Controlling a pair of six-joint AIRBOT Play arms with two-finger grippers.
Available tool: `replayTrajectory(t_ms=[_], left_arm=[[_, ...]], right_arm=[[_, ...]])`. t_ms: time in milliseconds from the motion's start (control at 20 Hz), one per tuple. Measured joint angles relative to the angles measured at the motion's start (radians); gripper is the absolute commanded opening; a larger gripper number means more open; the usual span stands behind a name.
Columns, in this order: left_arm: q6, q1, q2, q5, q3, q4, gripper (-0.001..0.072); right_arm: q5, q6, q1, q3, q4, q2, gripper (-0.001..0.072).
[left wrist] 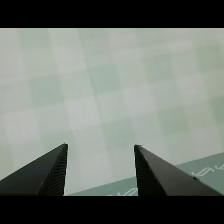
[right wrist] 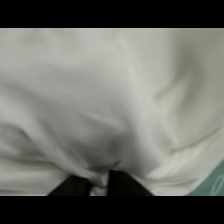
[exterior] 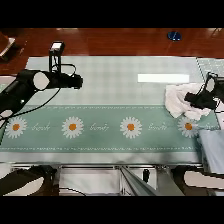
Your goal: Fold the shirts.
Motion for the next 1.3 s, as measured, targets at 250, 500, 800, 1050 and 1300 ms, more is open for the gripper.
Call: replayTrajectory(t_ms=[250, 500, 800, 1050, 1300], left_arm=[[0.014, 0.095, 0.085, -0.195, 0.011, 0.003, 0.0507], [0.022, 0.203, 0.372, -0.306, -0.130, -0.039, 0.0508], [-0.026, 0.226, 0.713, -0.328, -0.406, -0.081, 0.0507], [-0.068, 0.229, 0.807, -0.310, -0.494, -0.119, 0.0507], [-0.083, 0.229, 0.826, -0.249, -0.514, -0.153, 0.0507]], right_arm=[[0.024, -0.206, -0.015, 0.055, 0.193, 0.064, 0.0025], [-0.010, -0.330, -0.009, 0.186, 0.336, 0.310, 0.0024], [-0.008, -0.392, 0.135, 0.452, 0.419, 0.510, 0.0024], [0.003, -0.407, 0.299, 0.701, 0.434, 0.540, 0.0024], [0.097, -0.415, 0.455, 0.814, 0.455, 0.526, 0.0024]])
